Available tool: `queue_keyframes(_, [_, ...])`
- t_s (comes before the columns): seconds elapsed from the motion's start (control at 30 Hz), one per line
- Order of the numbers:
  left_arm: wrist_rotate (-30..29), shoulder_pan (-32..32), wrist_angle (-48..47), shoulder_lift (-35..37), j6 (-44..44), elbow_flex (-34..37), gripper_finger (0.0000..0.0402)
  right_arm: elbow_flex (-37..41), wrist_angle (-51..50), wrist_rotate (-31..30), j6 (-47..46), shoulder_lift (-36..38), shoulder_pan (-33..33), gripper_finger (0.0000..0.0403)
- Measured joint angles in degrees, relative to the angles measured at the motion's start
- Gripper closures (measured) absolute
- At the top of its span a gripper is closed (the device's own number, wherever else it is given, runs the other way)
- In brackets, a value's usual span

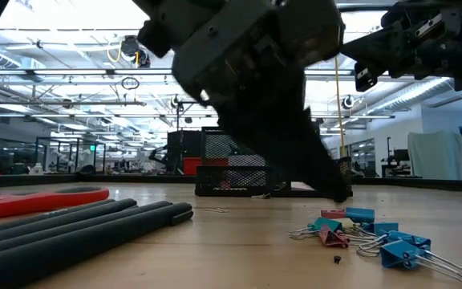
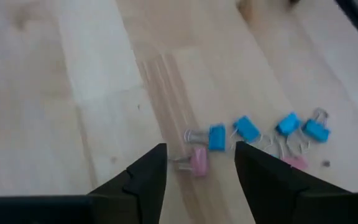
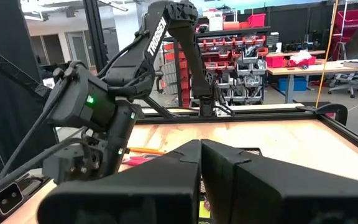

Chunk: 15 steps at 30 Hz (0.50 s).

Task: Pick and place office supplies into organizer
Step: Put the pink binder clip into the black desk organizer

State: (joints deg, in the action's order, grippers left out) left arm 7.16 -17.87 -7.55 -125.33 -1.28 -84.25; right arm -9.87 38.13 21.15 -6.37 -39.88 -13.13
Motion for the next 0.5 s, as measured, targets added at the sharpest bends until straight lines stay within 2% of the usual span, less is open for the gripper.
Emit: queue_keyframes(0.5, [-0.77, 0.28, 0.15, -1.91, -0.20, -0.11, 0.0206, 0.00, 0.22, -0.02, 0.07, -0.81, -0.02, 0.0401])
